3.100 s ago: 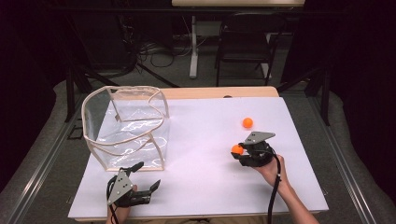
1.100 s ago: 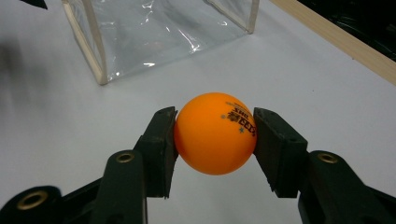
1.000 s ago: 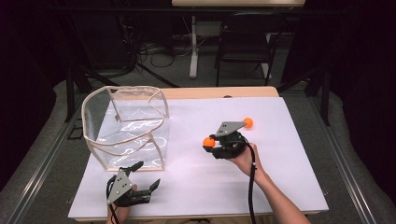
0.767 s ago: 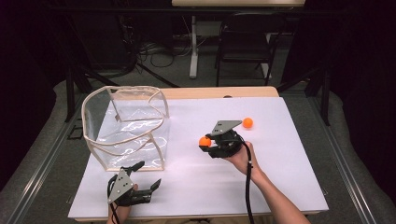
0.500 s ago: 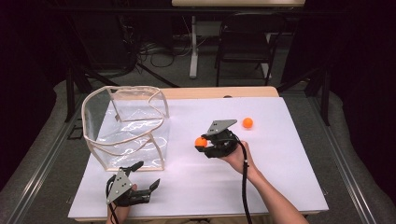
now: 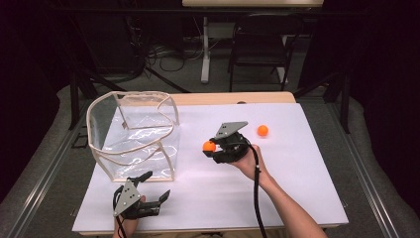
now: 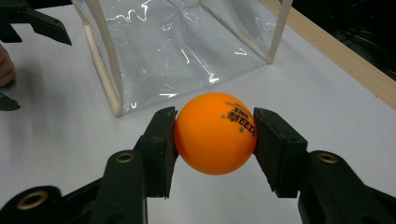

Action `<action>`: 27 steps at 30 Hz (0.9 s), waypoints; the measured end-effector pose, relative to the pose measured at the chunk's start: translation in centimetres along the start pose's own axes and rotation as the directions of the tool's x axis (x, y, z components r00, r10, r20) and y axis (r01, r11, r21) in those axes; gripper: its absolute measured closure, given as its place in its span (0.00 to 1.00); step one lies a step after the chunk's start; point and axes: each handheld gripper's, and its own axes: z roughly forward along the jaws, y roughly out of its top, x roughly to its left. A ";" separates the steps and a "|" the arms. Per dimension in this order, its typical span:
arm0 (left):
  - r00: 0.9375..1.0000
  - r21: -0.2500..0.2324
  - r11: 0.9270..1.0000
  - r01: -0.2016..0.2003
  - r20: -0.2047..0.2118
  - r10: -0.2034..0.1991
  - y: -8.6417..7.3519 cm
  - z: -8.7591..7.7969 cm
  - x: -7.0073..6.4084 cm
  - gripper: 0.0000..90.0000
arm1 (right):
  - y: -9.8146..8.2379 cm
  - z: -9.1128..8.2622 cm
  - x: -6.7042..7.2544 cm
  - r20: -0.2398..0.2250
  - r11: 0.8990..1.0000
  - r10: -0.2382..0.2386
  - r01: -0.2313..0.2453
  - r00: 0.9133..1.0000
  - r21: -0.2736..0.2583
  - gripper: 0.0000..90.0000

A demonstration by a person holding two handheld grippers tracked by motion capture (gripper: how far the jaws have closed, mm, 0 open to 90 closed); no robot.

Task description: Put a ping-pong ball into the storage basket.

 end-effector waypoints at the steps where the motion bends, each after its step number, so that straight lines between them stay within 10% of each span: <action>1: 1.000 0.000 1.000 0.000 0.000 0.000 0.0 0.0 0.0 0.17 | 0.1 0.0 0.0 -0.002 1.000 0.002 -0.002 1.000 -0.004 0.57; 27: 1.000 0.002 1.000 -0.003 0.006 0.003 0.0 0.1 0.0 0.18 | 2.4 0.4 -0.5 -0.010 1.000 -0.009 0.009 1.000 0.001 0.57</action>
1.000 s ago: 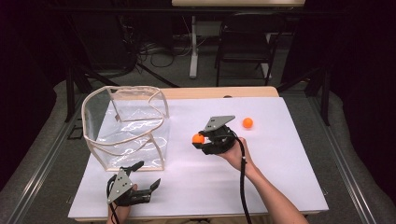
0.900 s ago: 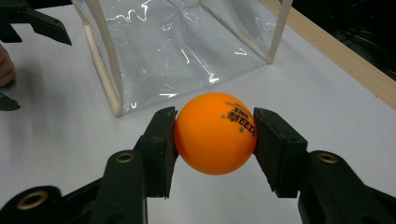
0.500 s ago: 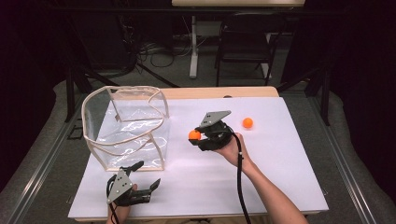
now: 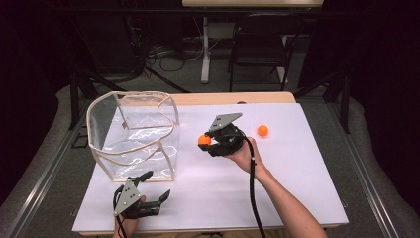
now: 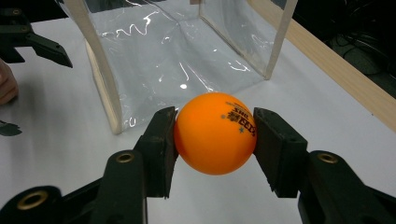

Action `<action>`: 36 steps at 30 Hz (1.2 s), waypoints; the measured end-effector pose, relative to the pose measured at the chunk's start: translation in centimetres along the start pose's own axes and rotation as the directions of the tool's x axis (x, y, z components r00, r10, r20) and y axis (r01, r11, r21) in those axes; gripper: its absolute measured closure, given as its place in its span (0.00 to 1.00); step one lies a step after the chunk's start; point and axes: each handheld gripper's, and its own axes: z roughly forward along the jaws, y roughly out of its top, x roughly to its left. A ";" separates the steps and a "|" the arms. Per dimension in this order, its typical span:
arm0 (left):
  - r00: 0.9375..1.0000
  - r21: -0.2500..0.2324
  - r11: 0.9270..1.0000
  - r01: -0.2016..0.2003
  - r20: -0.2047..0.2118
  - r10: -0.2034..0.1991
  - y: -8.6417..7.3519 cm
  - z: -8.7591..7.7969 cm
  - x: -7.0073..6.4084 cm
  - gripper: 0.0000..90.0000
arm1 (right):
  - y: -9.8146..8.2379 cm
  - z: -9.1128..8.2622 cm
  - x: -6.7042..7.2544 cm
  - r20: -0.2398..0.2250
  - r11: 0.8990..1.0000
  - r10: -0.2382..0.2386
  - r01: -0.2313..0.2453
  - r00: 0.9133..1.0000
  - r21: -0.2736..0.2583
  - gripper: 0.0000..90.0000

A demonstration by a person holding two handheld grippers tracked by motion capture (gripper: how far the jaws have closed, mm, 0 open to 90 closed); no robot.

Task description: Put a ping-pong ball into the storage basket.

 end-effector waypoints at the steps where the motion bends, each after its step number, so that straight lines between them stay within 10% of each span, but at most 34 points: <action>1: 1.000 0.000 1.000 0.000 -0.001 0.000 0.0 0.0 0.0 0.18 | 0.2 0.0 0.0 0.001 1.000 -0.008 0.008 1.000 0.001 0.57; 36: 1.000 -0.003 1.000 0.006 0.004 -0.006 0.0 0.0 0.1 0.17 | 4.4 0.0 -0.6 0.002 0.999 -0.043 0.043 0.999 0.000 0.57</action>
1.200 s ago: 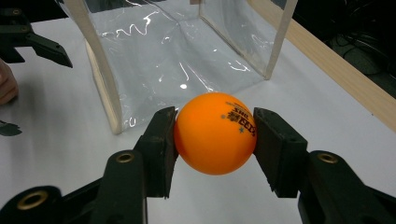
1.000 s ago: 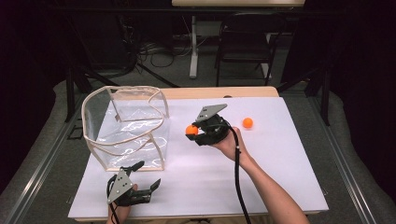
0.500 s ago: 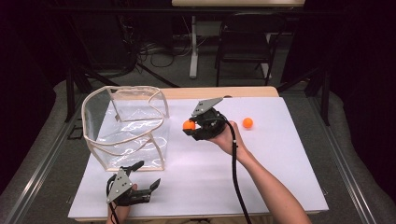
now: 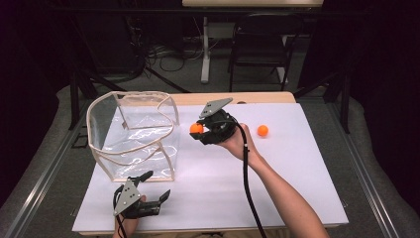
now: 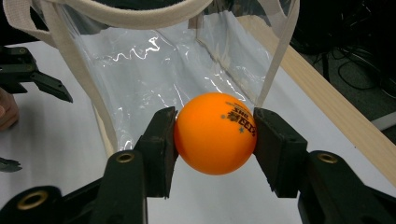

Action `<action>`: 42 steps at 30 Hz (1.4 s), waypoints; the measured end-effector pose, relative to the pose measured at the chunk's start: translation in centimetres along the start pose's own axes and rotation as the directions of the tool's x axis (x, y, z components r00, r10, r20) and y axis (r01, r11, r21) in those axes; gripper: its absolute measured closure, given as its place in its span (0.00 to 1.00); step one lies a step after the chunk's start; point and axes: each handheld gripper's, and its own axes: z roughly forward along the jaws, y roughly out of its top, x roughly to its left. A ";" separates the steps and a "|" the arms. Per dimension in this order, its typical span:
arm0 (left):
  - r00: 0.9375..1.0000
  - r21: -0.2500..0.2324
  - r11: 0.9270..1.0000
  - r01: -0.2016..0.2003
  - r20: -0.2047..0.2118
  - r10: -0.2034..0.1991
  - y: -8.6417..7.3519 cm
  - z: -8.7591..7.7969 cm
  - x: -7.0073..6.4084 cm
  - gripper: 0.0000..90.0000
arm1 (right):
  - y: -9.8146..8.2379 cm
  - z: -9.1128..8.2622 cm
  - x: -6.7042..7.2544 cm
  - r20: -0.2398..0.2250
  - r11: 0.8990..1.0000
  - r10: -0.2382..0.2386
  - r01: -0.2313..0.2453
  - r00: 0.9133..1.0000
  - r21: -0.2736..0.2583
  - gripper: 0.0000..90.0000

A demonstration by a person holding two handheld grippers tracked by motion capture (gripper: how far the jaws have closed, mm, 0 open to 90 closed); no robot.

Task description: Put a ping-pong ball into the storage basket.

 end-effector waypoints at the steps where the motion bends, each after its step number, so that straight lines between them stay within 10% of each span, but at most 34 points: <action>1: 1.000 0.000 1.000 0.000 0.000 0.000 0.0 0.0 0.0 0.18 | 0.1 0.0 -0.1 -0.001 1.000 0.000 0.000 1.000 -0.001 0.57; 42: 1.000 0.003 1.000 0.001 0.000 -0.001 0.1 0.0 0.1 0.17 | 3.3 0.1 -0.5 0.003 1.000 -0.018 0.018 1.000 -0.014 0.57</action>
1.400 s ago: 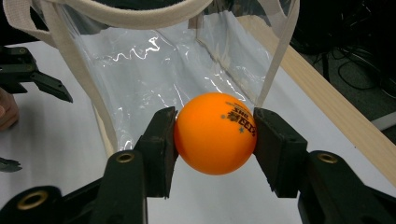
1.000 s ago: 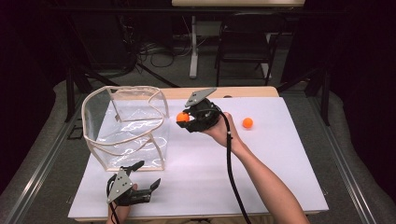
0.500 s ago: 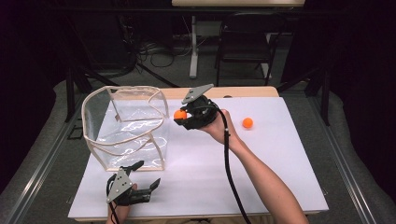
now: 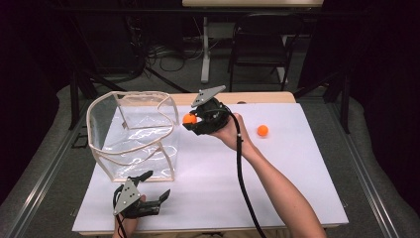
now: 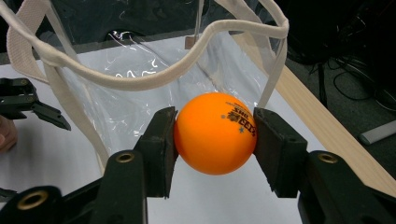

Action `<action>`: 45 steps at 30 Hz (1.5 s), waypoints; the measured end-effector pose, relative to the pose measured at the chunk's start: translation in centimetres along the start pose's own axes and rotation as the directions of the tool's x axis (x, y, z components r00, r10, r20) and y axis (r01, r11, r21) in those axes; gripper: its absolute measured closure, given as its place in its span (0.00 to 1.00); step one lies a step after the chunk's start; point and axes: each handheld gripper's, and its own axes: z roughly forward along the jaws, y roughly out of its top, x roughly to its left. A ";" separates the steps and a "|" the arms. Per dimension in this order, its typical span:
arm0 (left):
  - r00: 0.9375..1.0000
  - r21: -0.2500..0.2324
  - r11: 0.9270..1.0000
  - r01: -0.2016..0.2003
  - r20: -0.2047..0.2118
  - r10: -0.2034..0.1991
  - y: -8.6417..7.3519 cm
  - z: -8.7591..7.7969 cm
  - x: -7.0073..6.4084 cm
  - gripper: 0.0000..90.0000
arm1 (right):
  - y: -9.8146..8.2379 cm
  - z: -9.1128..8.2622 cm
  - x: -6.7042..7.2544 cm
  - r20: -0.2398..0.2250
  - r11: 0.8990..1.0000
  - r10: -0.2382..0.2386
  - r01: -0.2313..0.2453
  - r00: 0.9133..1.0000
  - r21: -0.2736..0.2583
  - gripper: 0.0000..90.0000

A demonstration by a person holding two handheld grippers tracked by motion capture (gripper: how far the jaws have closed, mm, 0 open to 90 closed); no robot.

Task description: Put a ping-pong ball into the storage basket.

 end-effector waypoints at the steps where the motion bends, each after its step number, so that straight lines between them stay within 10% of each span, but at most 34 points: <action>1: 1.000 -0.001 1.000 0.001 0.000 -0.001 0.0 0.0 0.0 0.18 | 0.1 0.0 0.0 0.002 1.000 -0.002 0.002 1.000 0.001 0.57; 45: 1.000 -0.008 1.000 0.006 0.003 -0.006 0.0 -0.1 0.0 0.18 | 4.3 0.2 1.7 0.003 0.998 -0.054 0.054 0.999 -0.045 0.57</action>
